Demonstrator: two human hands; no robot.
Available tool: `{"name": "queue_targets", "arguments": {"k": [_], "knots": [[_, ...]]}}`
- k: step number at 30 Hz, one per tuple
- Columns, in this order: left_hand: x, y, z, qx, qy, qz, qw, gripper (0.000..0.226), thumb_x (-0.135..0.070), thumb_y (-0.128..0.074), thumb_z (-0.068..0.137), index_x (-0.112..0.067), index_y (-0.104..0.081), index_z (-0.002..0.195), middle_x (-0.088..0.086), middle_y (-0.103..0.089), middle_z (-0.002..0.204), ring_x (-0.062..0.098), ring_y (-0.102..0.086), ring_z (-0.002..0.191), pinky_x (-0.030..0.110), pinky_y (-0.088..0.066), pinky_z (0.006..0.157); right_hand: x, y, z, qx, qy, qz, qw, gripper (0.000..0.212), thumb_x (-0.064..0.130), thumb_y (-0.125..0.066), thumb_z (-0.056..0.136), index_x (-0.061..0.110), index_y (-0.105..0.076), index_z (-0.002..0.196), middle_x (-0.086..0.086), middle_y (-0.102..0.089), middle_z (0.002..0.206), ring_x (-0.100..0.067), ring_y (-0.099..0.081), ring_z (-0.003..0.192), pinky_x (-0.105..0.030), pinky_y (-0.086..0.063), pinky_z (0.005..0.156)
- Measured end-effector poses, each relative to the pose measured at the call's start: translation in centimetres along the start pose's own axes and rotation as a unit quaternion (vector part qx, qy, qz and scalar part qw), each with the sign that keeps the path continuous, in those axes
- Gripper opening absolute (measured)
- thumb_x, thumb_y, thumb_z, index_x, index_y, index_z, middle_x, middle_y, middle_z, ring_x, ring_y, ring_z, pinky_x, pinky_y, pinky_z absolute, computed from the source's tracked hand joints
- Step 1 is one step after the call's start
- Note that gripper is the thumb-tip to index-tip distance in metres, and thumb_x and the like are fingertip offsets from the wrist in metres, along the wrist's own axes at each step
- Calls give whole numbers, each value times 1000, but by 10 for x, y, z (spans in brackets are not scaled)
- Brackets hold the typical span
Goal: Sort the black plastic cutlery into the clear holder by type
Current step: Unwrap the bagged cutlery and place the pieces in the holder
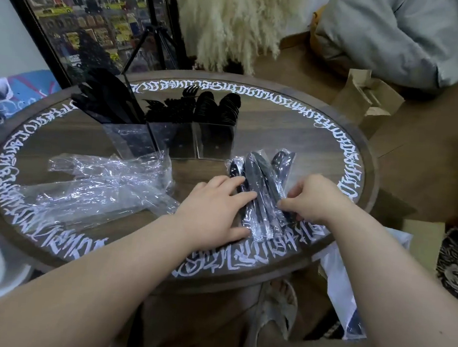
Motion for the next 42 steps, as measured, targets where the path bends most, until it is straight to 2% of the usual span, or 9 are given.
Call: {"name": "queue_targets", "arguments": {"k": [4,8,12,16,22,29,32,36,42], "knots": [[1,-5,3,13,9,1,1000,76,-63,-51,85,-40,-17,149,-3,-13,159,21,-13,144,45,-24,113,3,-1,2,17,22,53,998,21,17,-73,80,13,-63,62,-2,-60,56,-16,-52,54,-25,-42,54],[3,-2,2,15,10,1,1000,75,-61,-51,86,-40,-16,149,-4,-15,158,20,-12,144,45,-23,113,11,28,-6,-99,56,156,981,14,12,-68,80,7,-64,68,-2,-60,61,-19,-52,59,-26,-41,52],[11,20,-4,-58,29,-50,997,67,-50,-54,88,-30,-29,147,-1,-29,152,22,-24,140,45,-29,113,27,41,-24,-133,103,275,947,7,9,-66,81,7,-65,74,-2,-62,66,-22,-56,66,-38,-51,68],[27,67,-29,-234,24,-81,968,36,-35,-52,87,-15,-61,116,6,-58,111,27,-54,103,42,-47,90,52,25,-38,-69,167,214,960,9,10,-63,84,15,-63,76,-5,-67,75,-25,-63,74,-40,-53,75],[57,88,-76,-315,57,-43,946,30,-37,-46,83,-14,-64,91,3,-57,88,27,-56,83,37,-48,74,98,-5,-46,-29,224,119,967,15,11,-61,85,22,-63,75,9,-62,67,-14,-58,67,-25,-43,64],[100,67,-120,-207,150,10,967,46,-52,-37,90,-28,-63,120,-5,-62,117,22,-53,114,43,-36,94,172,-39,-61,9,311,107,944,11,16,-62,89,24,-69,88,15,-61,72,-2,-55,66,-7,-40,58],[121,57,-136,-155,183,-1,971,35,-48,-35,97,-32,-60,118,-10,-60,112,16,-52,113,41,-25,104,185,-49,-63,28,302,160,940,11,16,-62,90,21,-71,89,10,-65,69,-5,-57,58,-19,-49,61],[141,51,-152,-145,191,-53,969,29,-44,-36,98,-30,-59,111,-9,-57,106,16,-54,104,38,-28,104,193,-58,-60,47,265,174,947,16,11,-59,91,23,-69,88,-2,-69,68,-20,-61,63,-41,-56,69],[157,44,-158,-140,192,-82,968,32,-44,-37,98,-28,-60,114,-11,-52,98,17,-55,101,36,-36,95,207,-68,-60,-30,265,98,959,18,15,-61,88,24,-66,103,10,-64,88,-10,-60,80,-26,-49,78]]}}
Point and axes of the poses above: each hand's wrist, its own z-axis towards the middle knuckle, its own y-axis out of the back of the hand, x = y × z, the point moved 7 cm from there along z, towards the middle knuckle
